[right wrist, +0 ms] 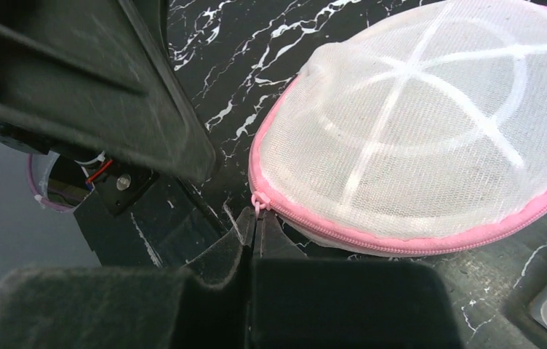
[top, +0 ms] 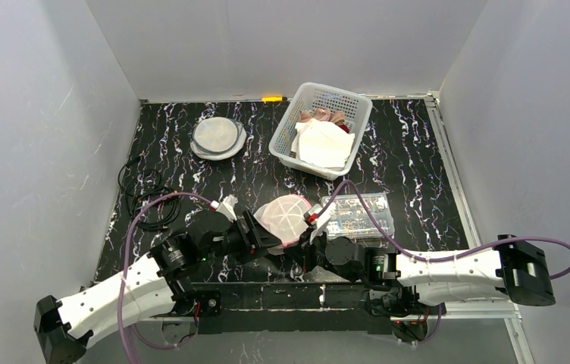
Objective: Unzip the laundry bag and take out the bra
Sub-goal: Unzip the laundry bag at the center of the board.
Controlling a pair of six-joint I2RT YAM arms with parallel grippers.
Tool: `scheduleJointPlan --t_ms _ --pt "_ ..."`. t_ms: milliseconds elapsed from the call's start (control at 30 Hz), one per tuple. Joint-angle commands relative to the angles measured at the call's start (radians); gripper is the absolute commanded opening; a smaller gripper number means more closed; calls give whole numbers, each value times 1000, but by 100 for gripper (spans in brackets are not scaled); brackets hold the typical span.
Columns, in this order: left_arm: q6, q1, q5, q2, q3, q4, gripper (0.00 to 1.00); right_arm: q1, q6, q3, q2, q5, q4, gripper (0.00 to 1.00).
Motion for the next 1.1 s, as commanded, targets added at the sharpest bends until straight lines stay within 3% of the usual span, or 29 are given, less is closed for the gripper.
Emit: scheduleJointPlan --t_ms 0,167,400,667,1067 --pt "-84 -61 -103 33 -20 18 65 5 3 -7 15 -21 94 1" --pt "-82 -63 -173 97 -18 67 60 8 7 -4 31 -35 115 1" --pt "-112 -63 -271 29 -76 67 42 16 7 -8 43 -45 122 1" --pt "-53 -61 -354 9 -62 -13 0 18 2 -7 54 -36 123 1" --pt "159 -48 -365 -2 40 -153 0 18 24 5 -46 135 -100 1"
